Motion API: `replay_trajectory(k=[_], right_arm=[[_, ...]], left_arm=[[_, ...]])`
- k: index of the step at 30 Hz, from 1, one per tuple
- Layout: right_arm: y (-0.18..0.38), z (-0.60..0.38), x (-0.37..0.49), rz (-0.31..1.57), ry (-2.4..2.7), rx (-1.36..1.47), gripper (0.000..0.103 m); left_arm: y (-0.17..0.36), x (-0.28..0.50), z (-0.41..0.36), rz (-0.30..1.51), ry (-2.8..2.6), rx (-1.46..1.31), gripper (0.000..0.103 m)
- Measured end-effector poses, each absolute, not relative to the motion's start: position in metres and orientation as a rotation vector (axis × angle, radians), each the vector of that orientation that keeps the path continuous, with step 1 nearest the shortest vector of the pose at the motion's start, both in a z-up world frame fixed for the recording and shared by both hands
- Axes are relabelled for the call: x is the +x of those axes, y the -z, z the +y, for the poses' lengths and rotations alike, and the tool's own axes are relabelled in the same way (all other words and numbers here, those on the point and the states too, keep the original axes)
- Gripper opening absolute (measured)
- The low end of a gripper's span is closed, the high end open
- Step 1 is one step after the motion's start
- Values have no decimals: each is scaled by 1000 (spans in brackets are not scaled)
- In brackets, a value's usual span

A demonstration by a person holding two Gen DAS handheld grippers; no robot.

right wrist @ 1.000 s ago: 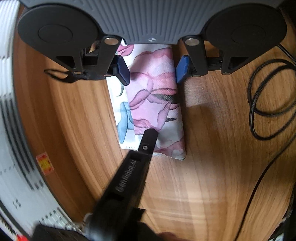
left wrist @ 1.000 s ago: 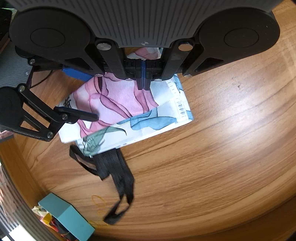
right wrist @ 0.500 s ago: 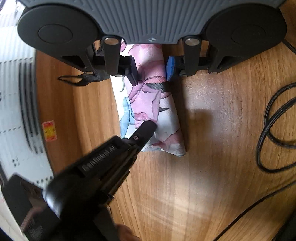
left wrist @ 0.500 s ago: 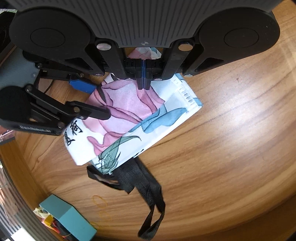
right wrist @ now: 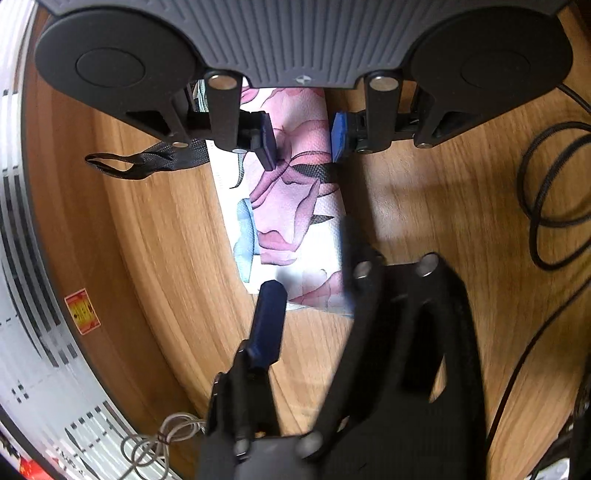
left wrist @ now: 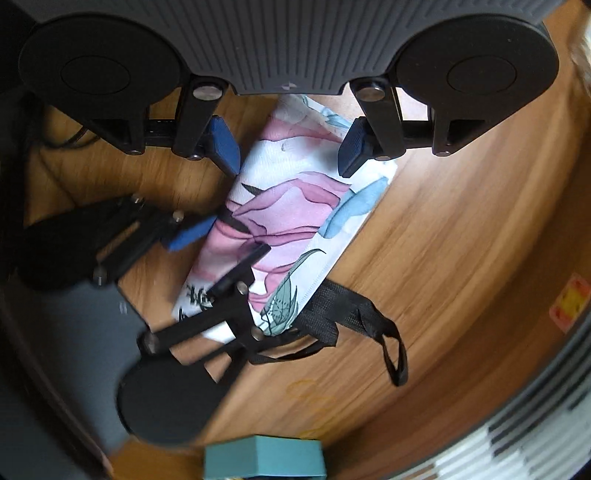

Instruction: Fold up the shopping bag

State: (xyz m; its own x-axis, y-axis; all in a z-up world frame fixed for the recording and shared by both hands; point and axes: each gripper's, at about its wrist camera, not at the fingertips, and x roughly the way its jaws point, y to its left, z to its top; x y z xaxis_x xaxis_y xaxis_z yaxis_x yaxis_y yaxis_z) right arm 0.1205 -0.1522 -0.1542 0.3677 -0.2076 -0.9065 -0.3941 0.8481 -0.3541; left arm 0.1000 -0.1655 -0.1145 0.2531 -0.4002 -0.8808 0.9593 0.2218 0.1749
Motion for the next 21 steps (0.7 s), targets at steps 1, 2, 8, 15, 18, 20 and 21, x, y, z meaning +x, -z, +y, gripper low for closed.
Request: replay_trajectory(k=[1, 2, 8, 15, 18, 20, 21], right_arm=[[153, -153, 124, 1209, -129, -569, 35], [152, -153, 125, 1207, -128, -561, 35], [144, -161, 136, 1201, -115, -484, 35], [146, -173, 133, 1203, -105, -457, 37], [147, -174, 127, 1201, -98, -502, 49], [148, -177, 118, 1204, -83, -528, 54], [150, -180, 114, 1212, -80, -536, 54]], left_arm=[[115, 99, -166, 799, 1102, 883, 63], [116, 98, -167, 785, 1105, 909, 63], [129, 93, -174, 701, 1104, 1094, 56], [134, 102, -174, 710, 1161, 1152, 49], [134, 110, -169, 721, 1172, 1133, 49], [135, 114, -165, 729, 1179, 1118, 49], [136, 115, -163, 732, 1182, 1113, 49]])
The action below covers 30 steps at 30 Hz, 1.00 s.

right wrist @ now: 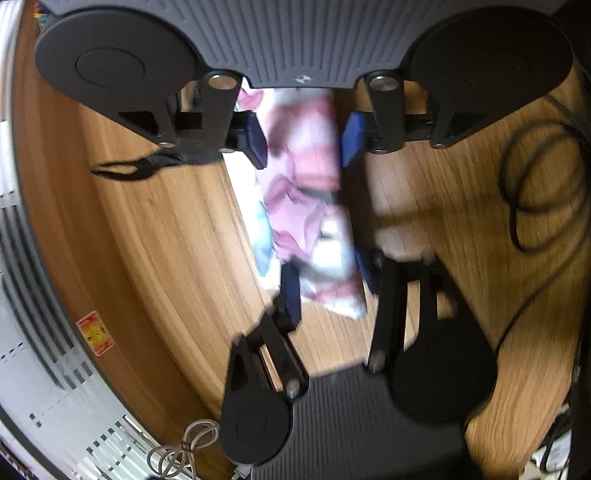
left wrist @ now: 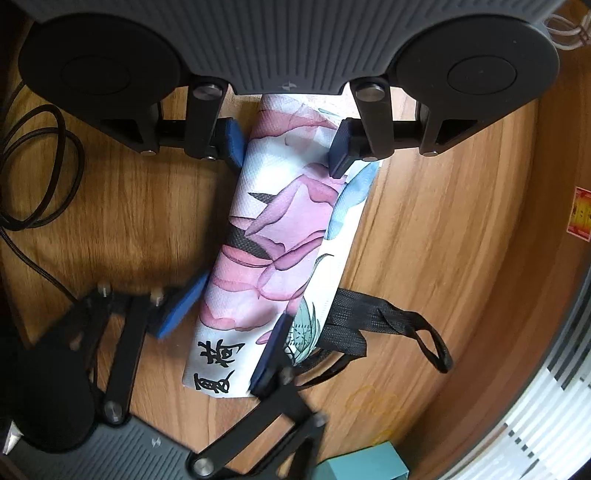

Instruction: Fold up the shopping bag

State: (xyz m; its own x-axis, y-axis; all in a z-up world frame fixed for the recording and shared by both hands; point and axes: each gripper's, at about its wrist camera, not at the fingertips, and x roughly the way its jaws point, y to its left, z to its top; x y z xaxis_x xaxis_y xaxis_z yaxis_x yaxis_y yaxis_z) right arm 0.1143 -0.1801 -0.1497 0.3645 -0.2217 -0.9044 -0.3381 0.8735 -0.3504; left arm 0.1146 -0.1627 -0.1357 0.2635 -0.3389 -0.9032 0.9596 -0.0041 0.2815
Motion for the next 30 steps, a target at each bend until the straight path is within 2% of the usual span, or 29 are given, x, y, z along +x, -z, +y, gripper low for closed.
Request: replay_trajectory(k=[5, 9, 20, 30], right_arm=[[162, -193, 95, 1245, -89, -641, 54], [165, -192, 81, 1254, -129, -638, 48], [138, -213, 85, 1337, -281, -142, 45], [141, -285, 85, 1302, -211, 335, 45]], left_arm=[[135, 125, -157, 762, 1197, 1070, 50], [131, 129, -151, 823, 1221, 1008, 50], [119, 169, -110, 1158, 1381, 645, 50], [133, 220, -92, 1343, 1342, 326, 53]])
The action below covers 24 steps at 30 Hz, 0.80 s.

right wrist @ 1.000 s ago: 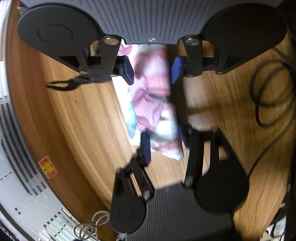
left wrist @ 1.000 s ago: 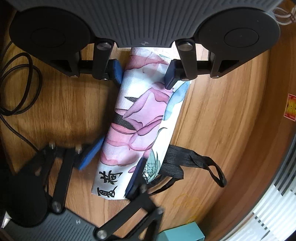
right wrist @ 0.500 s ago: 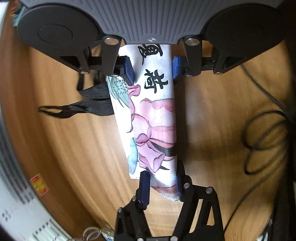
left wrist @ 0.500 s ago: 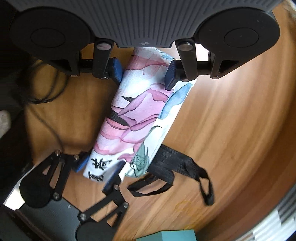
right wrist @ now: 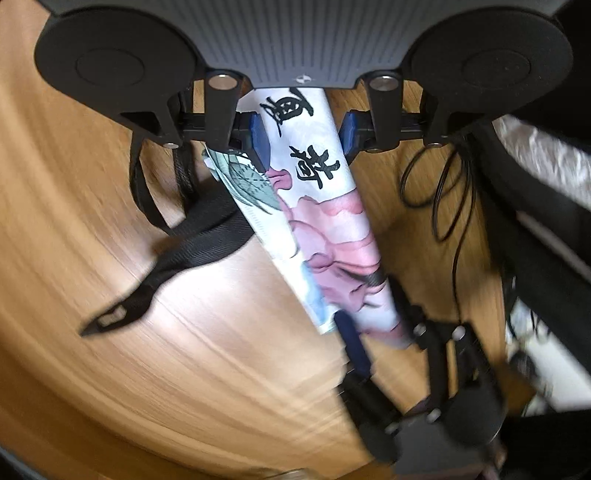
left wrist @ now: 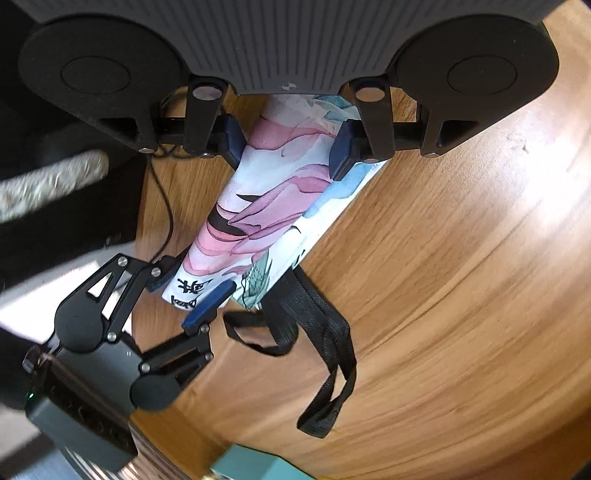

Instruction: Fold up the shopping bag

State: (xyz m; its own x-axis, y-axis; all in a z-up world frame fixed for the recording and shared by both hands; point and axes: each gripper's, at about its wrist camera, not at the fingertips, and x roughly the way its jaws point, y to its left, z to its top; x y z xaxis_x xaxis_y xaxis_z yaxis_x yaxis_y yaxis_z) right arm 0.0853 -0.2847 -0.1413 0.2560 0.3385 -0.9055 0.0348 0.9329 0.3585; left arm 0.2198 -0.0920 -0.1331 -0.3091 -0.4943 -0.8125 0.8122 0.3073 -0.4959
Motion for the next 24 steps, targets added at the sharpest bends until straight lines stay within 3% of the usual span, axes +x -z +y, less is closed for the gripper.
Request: replay_trajectory(k=[14, 24], right_arm=[[165, -337, 82, 1306, -13, 785, 45], [176, -331, 80, 1376, 79, 908, 46]], left_arm=[[151, 236, -52, 1427, 1161, -45, 58], [114, 229, -43, 1270, 1090, 88, 63]])
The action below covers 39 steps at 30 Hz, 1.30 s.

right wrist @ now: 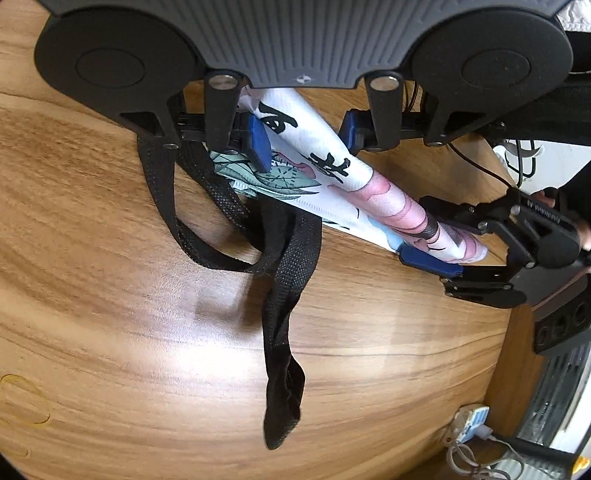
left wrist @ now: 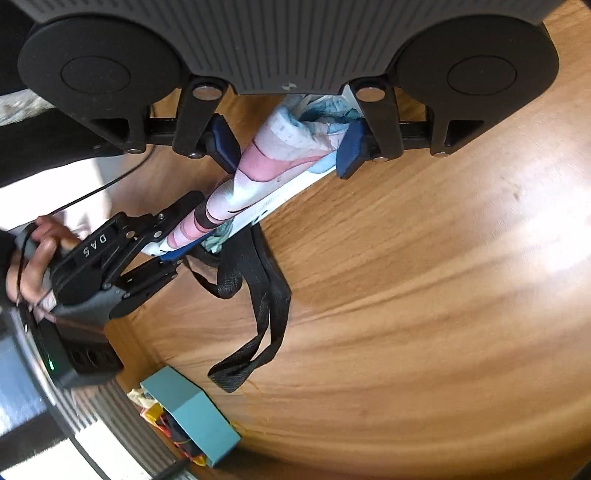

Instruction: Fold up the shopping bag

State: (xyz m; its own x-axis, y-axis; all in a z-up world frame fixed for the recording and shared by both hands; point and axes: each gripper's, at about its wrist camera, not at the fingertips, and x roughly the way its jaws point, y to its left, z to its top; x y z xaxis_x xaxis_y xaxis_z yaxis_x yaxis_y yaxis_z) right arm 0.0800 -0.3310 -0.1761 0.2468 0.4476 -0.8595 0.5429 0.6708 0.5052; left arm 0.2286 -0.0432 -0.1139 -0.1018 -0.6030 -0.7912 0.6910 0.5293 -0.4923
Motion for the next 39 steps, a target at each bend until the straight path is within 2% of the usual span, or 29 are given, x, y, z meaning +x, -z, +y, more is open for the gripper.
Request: replay_trajectory(k=[6, 12, 14, 24, 31, 32, 39], right_arm=[[177, -325, 92, 1429, 55, 885, 46], [179, -323, 102, 1462, 62, 893, 44], [180, -324, 102, 1470, 59, 906, 44], [184, -325, 111, 1522, 39, 897, 40], [189, -326, 124, 1585, 10, 880, 38], [190, -326, 125, 1593, 6, 877, 38], [191, -332, 124, 1613, 7, 894, 37]], left_arm=[[73, 195, -44, 1034, 983, 312, 63], [40, 183, -28, 902, 872, 285, 60], [33, 177, -29, 869, 857, 312, 50], [28, 159, -59, 787, 886, 528, 47], [38, 173, -85, 747, 973, 690, 47], [40, 174, -89, 744, 982, 709, 42], [48, 191, -89, 738, 1014, 759, 41]])
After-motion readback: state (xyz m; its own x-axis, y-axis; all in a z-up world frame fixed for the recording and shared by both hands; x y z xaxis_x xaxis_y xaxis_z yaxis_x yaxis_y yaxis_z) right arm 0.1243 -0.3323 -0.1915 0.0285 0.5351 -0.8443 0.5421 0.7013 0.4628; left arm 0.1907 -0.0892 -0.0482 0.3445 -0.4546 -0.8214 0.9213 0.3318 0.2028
